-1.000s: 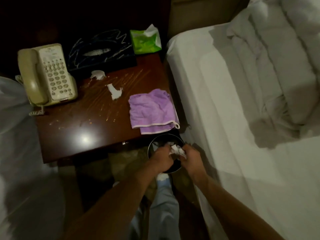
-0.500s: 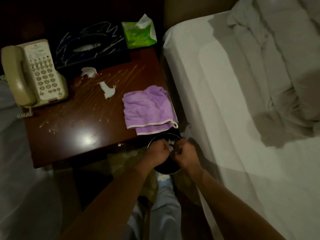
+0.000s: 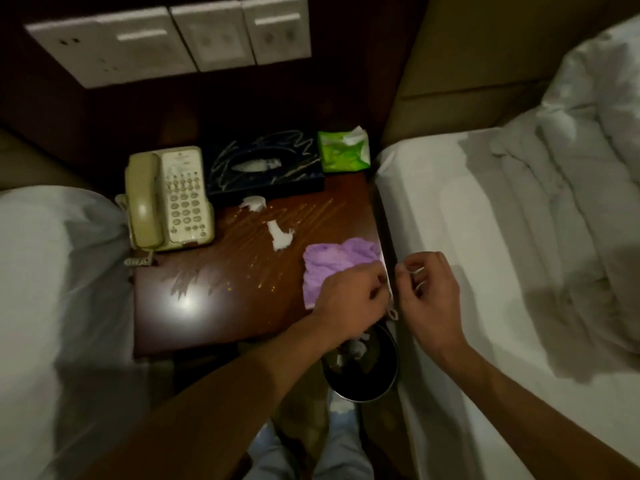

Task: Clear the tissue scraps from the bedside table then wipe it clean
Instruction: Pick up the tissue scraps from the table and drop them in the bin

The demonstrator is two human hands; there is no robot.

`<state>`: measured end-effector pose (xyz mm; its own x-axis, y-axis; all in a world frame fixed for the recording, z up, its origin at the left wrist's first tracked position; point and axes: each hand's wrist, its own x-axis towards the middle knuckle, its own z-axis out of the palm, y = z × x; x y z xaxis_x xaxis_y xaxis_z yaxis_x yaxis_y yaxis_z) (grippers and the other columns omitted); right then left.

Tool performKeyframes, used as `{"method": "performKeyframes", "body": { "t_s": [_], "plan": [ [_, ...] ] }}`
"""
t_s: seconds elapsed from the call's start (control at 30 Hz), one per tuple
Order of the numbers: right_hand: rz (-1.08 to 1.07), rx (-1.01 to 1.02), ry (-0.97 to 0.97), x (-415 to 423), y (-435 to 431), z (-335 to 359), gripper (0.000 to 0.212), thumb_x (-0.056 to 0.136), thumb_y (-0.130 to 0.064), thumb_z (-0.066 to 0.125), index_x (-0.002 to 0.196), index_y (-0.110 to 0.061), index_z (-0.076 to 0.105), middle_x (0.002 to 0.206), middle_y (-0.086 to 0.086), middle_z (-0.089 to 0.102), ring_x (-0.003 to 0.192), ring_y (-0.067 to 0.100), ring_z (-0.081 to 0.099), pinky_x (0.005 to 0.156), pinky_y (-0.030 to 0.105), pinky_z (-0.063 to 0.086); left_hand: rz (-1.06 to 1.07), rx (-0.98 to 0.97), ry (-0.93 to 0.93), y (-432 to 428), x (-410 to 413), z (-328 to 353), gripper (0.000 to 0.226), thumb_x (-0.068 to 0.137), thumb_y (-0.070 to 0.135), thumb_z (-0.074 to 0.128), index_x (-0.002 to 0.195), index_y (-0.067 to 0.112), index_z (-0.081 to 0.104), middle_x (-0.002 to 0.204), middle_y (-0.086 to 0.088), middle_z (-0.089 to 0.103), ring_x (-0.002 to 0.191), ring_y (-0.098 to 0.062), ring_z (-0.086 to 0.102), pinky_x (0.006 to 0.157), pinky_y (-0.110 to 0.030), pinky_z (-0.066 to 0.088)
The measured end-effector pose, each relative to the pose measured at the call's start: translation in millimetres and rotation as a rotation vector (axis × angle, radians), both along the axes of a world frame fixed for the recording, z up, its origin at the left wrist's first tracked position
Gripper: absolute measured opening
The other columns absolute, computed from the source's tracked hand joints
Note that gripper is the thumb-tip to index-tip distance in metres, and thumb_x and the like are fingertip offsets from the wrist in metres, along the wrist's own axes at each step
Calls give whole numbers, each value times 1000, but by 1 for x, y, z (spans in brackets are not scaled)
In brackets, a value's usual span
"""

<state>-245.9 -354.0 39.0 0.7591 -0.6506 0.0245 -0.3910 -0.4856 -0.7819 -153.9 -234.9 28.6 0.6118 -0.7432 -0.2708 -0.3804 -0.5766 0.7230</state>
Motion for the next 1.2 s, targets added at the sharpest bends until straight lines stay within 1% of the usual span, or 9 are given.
{"method": "performKeyframes", "body": {
  "t_s": [0.07,0.13,0.2,0.3,0.47,0.57,0.83,0.97,1.2],
  "plan": [
    [52,-15,-9,25,2,10,6,96,-17,65,96,-17,59,94,-5,54,81,5,57,66,8,42,141,6,-40,12,32,2,8,98,26,60,105,30,58,91,10,64,76,-5,61,64,-21,49],
    [116,-46,-12,48,4,12,7,96,-15,65,95,-18,59,94,-4,53,81,5,57,66,8,41,246,54,-73,28,63,0,18,97,29,61,114,30,56,102,8,65,87,-11,65,76,-33,57],
    [201,-75,-3,72,9,7,9,95,-12,65,94,-17,58,94,-2,52,80,4,56,67,10,39,337,103,-90,48,90,-7,28,93,26,63,120,29,54,109,6,66,94,-19,68,83,-41,57],
    [299,-89,17,103,21,-5,18,90,-6,66,91,-20,54,91,-6,48,76,6,53,67,12,38,419,173,-161,74,119,-20,39,94,26,65,130,25,52,128,0,59,109,-25,64,91,-41,54],
    [427,-61,83,135,42,-31,23,89,-4,66,94,-23,54,98,-8,48,78,1,51,66,10,38,367,298,-163,89,139,-49,59,95,27,67,147,18,41,149,-7,45,125,-29,57,100,-42,52],
    [491,-56,122,144,51,-47,17,91,-7,65,102,-19,61,104,-6,54,85,9,55,71,23,46,349,318,-140,83,136,-62,61,95,26,67,147,17,37,151,-9,39,127,-30,55,102,-43,52],
    [546,-121,290,154,51,-66,22,88,-9,67,105,-21,62,108,-7,52,88,15,57,73,28,49,193,476,-246,68,139,-73,72,88,11,71,149,15,33,151,-12,38,132,-32,50,104,-42,50],
    [551,-130,320,160,46,-69,25,89,-9,67,111,-22,62,116,-4,56,93,17,60,78,36,55,94,512,-263,71,147,-75,79,85,4,71,152,14,30,157,-13,34,140,-33,42,115,-45,42],
    [552,-134,317,168,44,-74,25,89,-7,65,109,-22,63,116,-5,55,95,19,59,80,39,55,76,473,-176,75,157,-75,70,84,-6,69,145,17,45,152,-9,39,138,-30,45,113,-46,45]
  ]
}}
